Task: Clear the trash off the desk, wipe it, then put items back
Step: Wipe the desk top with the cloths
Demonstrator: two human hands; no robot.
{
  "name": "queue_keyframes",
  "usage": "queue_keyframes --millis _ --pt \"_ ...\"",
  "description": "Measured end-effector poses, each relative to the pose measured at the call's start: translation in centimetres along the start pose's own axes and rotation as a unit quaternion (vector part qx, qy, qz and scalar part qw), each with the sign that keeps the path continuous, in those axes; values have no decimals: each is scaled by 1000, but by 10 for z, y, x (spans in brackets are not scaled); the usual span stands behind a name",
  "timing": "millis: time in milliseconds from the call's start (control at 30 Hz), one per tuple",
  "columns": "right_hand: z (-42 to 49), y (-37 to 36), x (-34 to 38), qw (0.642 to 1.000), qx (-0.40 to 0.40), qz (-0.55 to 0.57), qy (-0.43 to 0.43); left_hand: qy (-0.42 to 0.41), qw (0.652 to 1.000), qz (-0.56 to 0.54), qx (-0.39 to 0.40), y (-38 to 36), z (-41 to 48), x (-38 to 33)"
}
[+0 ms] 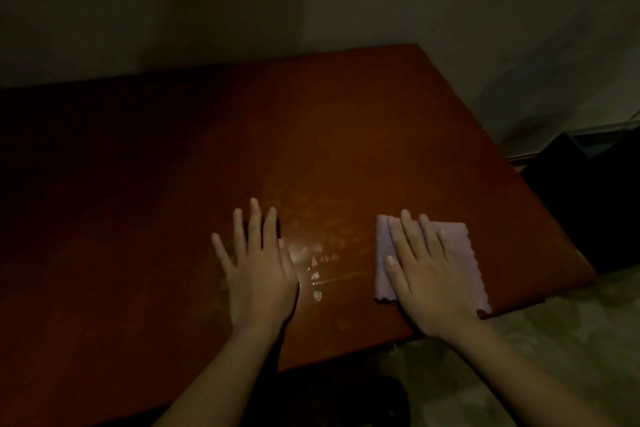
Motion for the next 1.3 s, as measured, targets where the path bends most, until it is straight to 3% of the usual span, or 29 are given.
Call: queue_keyframes --millis 267,467,600,667,733,833,1000,1133,1200,1300 --pt "67 14 -9 999 -5 28 35 -25 999 13 -15 -16 61 -69" --pt "150 21 -42 998 -13 13 59 23 999 -7 -26 -32 108 -108" --pt "205 18 -47 991 0 15 136 32 999 2 -14 -39 151 -134" --pt "217 23 -72 989 1 12 150 38 999 -5 -2 -43 166 -143" --pt "224 32 -120 994 4 5 109 48 999 -8 -6 -45 174 -148" --pt "222 43 -172 999 17 -9 36 49 999 -10 -4 -47 178 -155" --pt "220 38 -149 993 -32 14 -111 59 998 -13 -18 -42 183 -158" --pt "170 22 -94 999 -41 13 13 49 998 -1 -29 -41 189 -153" --pt "131 17 -99 997 -26 2 73 26 999 7 -32 -41 181 -154" --pt "103 27 -156 997 -25 -59 43 -2 1000 0 -23 -40 143 -160"
Point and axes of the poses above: each hand's wrist, its own z-axis towards the middle knuckle, its own y-axis out of the back of the hand, x = y × z, the point moved 6 cm from there along z, towards the middle knuckle, and after that the axes turned 4 degrees about y, right-handed, at the moved point
